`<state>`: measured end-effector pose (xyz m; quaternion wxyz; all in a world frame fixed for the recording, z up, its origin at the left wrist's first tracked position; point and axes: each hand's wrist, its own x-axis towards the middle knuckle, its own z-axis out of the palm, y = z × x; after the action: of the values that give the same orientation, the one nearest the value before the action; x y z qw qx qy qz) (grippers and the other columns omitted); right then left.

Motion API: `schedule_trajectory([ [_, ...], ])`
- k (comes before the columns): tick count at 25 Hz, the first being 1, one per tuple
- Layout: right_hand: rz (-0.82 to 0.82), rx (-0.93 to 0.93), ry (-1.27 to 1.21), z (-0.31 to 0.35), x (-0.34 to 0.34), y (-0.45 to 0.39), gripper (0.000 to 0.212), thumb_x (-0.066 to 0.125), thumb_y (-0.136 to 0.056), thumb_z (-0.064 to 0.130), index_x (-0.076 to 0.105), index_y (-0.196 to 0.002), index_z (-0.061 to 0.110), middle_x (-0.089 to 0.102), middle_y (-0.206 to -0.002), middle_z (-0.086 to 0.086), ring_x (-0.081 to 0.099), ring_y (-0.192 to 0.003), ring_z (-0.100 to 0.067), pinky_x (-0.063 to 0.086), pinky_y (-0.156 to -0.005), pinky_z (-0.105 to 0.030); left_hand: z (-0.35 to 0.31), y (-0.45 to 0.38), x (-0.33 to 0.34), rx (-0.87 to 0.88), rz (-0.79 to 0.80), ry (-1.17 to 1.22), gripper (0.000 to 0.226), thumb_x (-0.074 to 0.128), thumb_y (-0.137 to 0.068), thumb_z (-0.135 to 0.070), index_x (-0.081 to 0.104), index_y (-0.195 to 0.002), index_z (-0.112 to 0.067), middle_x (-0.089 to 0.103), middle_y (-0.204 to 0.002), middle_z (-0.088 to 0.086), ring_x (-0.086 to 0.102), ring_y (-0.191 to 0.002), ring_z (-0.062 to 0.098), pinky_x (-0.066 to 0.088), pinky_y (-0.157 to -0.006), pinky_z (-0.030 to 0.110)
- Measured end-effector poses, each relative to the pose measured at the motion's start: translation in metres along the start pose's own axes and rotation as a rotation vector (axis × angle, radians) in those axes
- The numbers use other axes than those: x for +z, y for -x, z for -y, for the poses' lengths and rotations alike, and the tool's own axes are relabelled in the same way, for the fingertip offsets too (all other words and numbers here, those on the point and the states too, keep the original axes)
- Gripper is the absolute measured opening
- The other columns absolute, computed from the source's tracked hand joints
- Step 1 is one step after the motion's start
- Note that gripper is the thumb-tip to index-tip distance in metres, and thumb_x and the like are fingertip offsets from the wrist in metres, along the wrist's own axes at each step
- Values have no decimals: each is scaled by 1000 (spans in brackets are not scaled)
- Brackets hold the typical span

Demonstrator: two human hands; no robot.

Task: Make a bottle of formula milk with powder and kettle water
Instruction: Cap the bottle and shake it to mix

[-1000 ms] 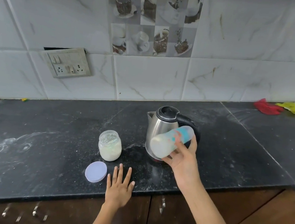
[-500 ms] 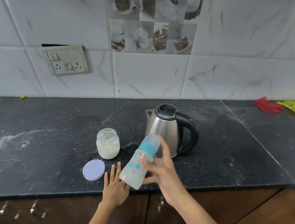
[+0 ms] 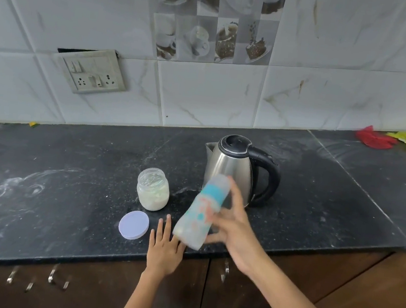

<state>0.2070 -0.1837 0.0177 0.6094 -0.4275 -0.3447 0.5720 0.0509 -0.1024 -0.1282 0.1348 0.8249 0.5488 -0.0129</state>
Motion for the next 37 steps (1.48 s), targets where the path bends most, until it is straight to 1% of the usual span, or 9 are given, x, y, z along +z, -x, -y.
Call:
schedule_trajectory([
  [2, 28, 9, 42, -6, 4, 3, 82, 72, -80, 10, 30, -140, 48, 64, -123, -7, 67, -108, -28, 59, -75, -54, 0, -1, -2, -16, 15, -8, 77, 13, -78, -55, 32, -145, -23, 18, -155, 13, 24, -142, 36, 28, -112, 53],
  [5, -115, -110, -184, 7, -3, -10, 74, 67, -81, 14, 33, -140, 44, 57, -132, -13, 65, -111, -34, 59, -70, -52, 1, -2, 3, -16, -7, 32, 89, -17, -68, -59, 0, -149, -29, -11, -159, 6, -11, -146, 29, -1, -118, 45],
  [16, 17, -10, -25, 2, -2, -1, 75, 68, -83, 12, 31, -138, 48, 64, -122, -7, 67, -108, -28, 60, -69, -50, 1, 0, 2, -4, 6, 49, 60, 15, -97, -49, -3, -150, -26, -12, -159, 6, -15, -146, 27, -2, -118, 44],
  [20, -69, -112, -164, 11, -12, -10, 77, 66, -83, 11, 30, -142, 46, 56, -133, -13, 67, -106, -29, 59, -67, -48, 1, 0, 1, -5, -16, 31, 88, -18, -68, -60, -5, -149, -29, -14, -159, 6, -14, -146, 28, -2, -118, 42],
  [23, 76, 11, -1, 3, -4, 0, 80, 69, -81, 14, 30, -141, 51, 60, -130, -13, 66, -110, -30, 60, -71, -49, 2, 0, 2, 3, 0, 16, 72, -2, -87, -59, -5, -149, -24, -14, -159, 6, -14, -146, 28, 0, -118, 43],
  [26, -34, -96, -146, 5, -11, -10, 73, 63, -86, 11, 32, -142, 44, 57, -131, -15, 67, -106, -29, 59, -69, -49, 1, -1, 0, 3, -20, 41, 106, -34, -60, -74, -3, -149, -27, -23, -153, 2, -13, -146, 28, 0, -118, 44],
  [31, 86, 6, 41, -4, 4, 6, 78, 71, -81, 15, 32, -140, 48, 66, -122, -7, 67, -108, -29, 59, -73, -50, 5, -2, 3, 14, 28, -6, 66, 15, -92, -53, -5, -149, -25, -16, -158, 6, -16, -145, 28, -4, -118, 44],
  [34, -79, -121, -125, 5, -6, -6, 74, 68, -83, 14, 33, -141, 44, 62, -127, -8, 68, -106, -28, 59, -74, -52, 3, -2, 2, -4, 7, 44, 84, -12, -74, -62, -1, -150, -28, -18, -157, 4, -14, -146, 28, -2, -118, 43],
  [37, -29, -68, -18, 3, -1, -2, 76, 69, -83, 13, 32, -140, 48, 65, -123, -5, 68, -107, -27, 59, -72, -51, 2, -2, 2, 1, 6, 12, 66, 9, -92, -55, -2, -150, -25, -16, -158, 7, -14, -146, 28, -2, -118, 43],
])
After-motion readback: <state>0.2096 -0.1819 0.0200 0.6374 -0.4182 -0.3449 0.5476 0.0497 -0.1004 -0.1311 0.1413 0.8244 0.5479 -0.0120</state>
